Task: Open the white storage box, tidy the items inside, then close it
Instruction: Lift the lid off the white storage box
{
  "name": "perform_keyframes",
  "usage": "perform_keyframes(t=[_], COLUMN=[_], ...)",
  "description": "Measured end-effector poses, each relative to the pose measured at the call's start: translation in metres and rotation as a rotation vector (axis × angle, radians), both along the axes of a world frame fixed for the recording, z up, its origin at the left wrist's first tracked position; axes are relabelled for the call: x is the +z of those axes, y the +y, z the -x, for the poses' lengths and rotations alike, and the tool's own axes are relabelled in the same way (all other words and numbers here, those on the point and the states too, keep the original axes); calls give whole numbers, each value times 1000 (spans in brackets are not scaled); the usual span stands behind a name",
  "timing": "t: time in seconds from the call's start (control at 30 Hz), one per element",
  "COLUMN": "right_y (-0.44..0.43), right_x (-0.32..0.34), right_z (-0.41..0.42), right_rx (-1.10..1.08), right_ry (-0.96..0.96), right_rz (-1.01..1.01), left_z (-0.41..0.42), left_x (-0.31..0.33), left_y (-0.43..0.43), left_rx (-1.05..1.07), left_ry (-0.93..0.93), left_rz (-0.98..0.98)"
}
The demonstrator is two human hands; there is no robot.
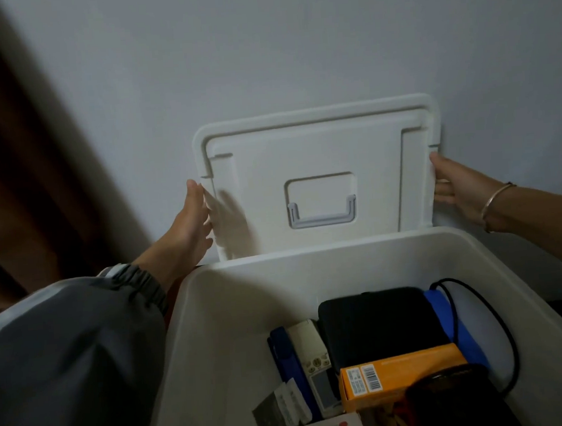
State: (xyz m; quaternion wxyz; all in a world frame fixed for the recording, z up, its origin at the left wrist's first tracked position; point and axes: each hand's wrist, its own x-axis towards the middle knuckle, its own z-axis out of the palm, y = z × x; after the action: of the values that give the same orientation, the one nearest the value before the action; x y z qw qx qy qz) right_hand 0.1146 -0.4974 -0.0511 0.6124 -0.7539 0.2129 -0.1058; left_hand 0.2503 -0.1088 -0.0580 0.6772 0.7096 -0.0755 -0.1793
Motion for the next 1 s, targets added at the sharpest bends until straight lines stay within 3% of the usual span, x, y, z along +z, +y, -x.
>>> perform_keyframes(t=[0.4, 1.0], right_y=[1, 7], right_x=[-13, -16], right_z=[-12, -19], right_rx=[0, -23], right_ry=[123, 207], right_rz=[-83, -125], left_z=[-14, -9], left_x=[-16, -12], left_y=[11, 10], left_rx=[-82, -70], left_ry=[81, 26], left_rz=[-104, -173])
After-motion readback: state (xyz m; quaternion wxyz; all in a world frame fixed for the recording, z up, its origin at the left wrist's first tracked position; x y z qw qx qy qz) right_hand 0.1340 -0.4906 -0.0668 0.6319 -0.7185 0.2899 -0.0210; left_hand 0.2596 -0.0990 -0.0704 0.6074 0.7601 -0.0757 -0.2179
